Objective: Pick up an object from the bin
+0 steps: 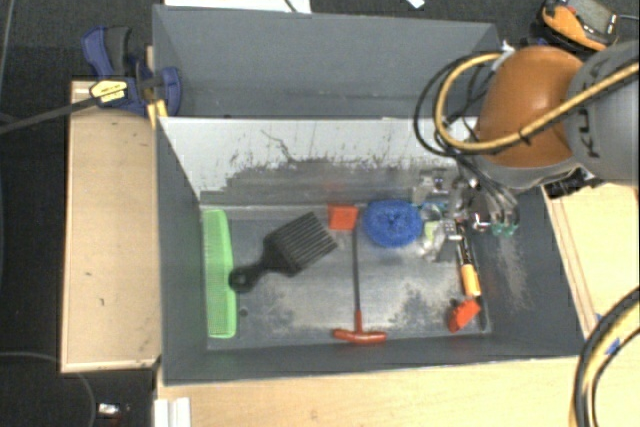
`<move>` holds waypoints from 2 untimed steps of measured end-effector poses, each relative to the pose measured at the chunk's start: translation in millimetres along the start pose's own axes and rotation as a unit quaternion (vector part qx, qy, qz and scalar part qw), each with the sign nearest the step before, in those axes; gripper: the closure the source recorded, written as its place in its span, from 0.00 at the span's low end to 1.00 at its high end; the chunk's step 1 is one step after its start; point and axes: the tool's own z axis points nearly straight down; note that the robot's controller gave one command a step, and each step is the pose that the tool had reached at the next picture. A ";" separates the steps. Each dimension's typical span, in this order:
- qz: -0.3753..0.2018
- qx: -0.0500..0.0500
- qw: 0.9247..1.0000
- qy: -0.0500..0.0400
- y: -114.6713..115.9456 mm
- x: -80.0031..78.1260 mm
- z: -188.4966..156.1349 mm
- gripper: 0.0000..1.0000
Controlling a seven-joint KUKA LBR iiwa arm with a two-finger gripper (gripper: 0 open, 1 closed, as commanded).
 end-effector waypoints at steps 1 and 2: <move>-0.001 0.000 1.000 -0.004 0.1 -2.0 -4.2 0.00; 0.026 0.000 1.000 -0.004 6.4 -13.5 64.8 0.00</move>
Offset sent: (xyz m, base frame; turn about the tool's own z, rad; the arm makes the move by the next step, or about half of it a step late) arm 0.0129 0.0062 -0.0648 0.0520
